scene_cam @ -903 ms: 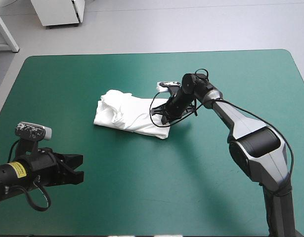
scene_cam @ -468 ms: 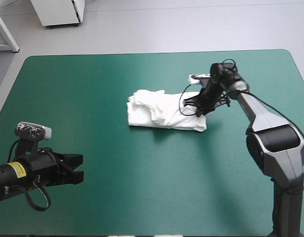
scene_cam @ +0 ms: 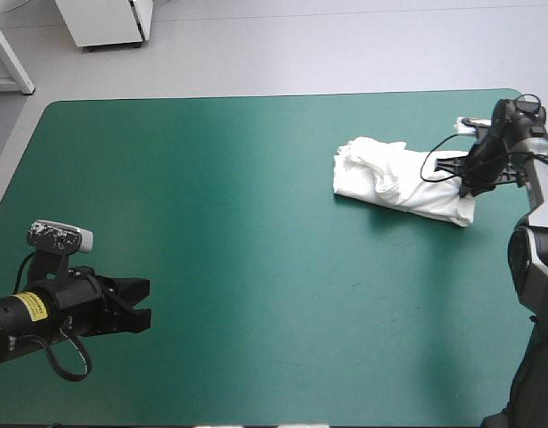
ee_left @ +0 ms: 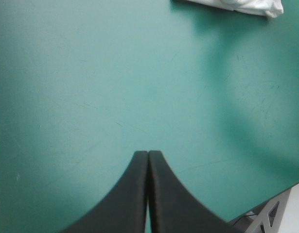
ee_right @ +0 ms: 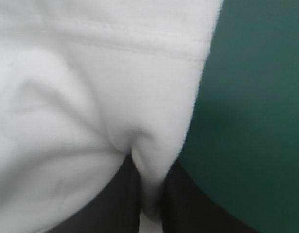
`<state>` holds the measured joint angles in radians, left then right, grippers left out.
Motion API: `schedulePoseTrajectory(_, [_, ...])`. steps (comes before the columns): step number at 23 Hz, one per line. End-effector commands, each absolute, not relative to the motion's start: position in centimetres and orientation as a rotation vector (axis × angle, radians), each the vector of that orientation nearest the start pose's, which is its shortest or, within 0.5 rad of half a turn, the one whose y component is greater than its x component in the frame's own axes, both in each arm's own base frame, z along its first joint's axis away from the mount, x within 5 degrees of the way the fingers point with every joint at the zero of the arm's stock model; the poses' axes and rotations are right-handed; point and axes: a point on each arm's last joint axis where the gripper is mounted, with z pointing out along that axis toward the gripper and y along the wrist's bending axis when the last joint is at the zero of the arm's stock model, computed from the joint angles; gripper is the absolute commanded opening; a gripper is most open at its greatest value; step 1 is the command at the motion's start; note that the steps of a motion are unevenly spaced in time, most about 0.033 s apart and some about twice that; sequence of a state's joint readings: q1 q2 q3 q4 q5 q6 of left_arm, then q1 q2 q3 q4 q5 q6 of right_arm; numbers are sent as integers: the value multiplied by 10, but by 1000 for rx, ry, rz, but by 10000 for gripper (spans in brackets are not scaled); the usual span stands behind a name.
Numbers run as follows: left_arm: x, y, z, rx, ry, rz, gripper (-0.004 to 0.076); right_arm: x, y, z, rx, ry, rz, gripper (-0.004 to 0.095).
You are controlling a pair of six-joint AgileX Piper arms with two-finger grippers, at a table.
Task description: Fold the cloth
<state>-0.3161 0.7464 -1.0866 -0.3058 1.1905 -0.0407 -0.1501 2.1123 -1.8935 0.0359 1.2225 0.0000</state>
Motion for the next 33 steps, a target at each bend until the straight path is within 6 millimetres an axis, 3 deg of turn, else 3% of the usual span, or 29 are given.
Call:
schedulePoseTrajectory(1, [91, -59, 417, 317, 2257, -615, -9, 428, -104, 286, 293, 2809, -86, -19])
schedulePoseTrajectory(8, [91, -60, 418, 308, 2259, -636, -9, 405, -173, 287, 478, 2798, -239, -19])
schedulePoseTrajectory(15, [91, -60, 418, 308, 2258, -638, -9, 382, -219, 287, 635, 2776, -284, -19])
schedulePoseTrajectory(19, [91, -60, 418, 308, 2258, -642, -9, 379, -226, 290, 707, 2747, -278, -15])
schedulePoseTrajectory(21, [90, -63, 419, 307, 2254, -681, -9, 379, -228, 296, 722, 2719, -280, 44])
schedulePoseTrajectory(28, [88, -65, 420, 314, 2249, -716, -9, 370, -224, 340, 697, 2605, -333, 441])
schedulePoseTrajectory(30, [88, -64, 420, 317, 2249, -711, -9, 365, -222, 350, 691, 2581, -340, 499])
schedulePoseTrajectory(33, [88, -64, 420, 317, 2249, -711, -9, 352, -214, 377, 684, 2516, -333, 496])
